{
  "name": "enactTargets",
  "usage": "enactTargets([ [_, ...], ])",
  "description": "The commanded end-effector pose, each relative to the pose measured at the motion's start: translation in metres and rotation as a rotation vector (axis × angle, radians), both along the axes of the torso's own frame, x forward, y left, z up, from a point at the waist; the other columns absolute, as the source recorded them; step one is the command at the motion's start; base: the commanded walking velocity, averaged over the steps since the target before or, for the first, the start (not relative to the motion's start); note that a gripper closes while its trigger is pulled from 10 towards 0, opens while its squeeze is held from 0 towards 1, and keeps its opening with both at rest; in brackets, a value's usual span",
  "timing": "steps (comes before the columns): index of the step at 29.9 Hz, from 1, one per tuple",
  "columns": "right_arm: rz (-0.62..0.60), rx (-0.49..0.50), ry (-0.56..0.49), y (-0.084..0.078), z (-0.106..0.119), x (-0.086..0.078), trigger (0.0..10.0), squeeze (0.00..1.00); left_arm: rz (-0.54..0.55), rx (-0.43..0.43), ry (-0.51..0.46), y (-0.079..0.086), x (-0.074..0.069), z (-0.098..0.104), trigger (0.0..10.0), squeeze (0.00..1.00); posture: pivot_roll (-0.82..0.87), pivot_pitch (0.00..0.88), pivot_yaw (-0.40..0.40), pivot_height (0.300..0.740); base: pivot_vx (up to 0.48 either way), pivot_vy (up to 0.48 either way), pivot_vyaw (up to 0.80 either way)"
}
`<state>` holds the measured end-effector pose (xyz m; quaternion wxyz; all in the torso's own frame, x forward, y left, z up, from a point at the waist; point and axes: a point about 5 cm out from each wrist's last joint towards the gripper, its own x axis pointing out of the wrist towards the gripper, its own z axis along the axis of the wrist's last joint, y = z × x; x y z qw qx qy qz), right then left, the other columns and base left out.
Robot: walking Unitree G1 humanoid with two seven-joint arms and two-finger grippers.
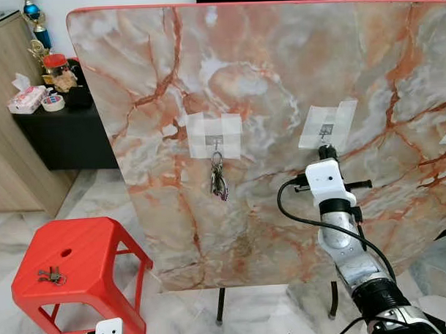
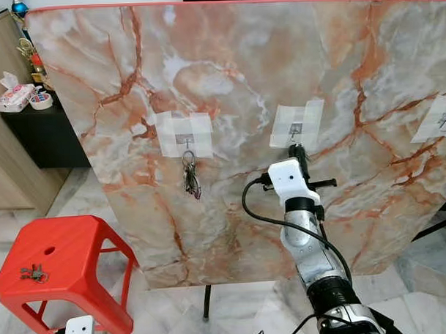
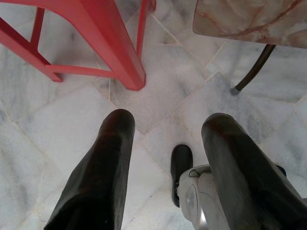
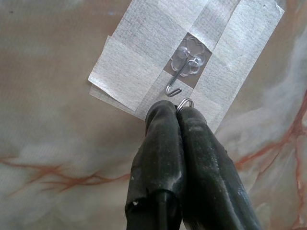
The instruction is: Hang keys on a hook
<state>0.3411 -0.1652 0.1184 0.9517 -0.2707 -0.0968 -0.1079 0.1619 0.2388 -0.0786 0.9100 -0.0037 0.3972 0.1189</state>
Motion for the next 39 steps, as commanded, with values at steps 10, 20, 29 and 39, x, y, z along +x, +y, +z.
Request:
enactTargets([
  [10, -0.010, -0.071, -0.024, -0.0052, 0.0088, 0.0055, 10.0, 0.00, 0.009, -0.003, 0.009, -0.0026, -0.0026, -0.0019, 10.0, 0.00, 0.02, 0.000, -0.030, 0.736, 0.000, 0.000, 0.00],
  [20, 0.001, -0.093, -0.014, -0.0053, 0.0078, 0.0062, 10.0, 0.00, 0.011, -0.005, 0.015, -0.0013, -0.0037, -0.0022, 10.0, 0.00, 0.02, 0.000, -0.029, 0.736, 0.000, 0.000, 0.00],
  [29, 0.018, -0.129, -0.008, -0.0036, 0.0056, 0.0049, 10.0, 0.00, 0.015, -0.003, 0.017, 0.0032, -0.0024, -0.0008, 10.0, 0.00, 0.02, 0.000, -0.029, 0.736, 0.000, 0.000, 0.00],
  [39, 0.039, -0.185, -0.003, -0.0014, 0.0049, 0.0057, 10.0, 0.00, 0.015, -0.003, 0.006, 0.0022, -0.0001, 0.0001, 10.0, 0.00, 0.02, 0.000, -0.032, 0.736, 0.000, 0.000, 0.00],
])
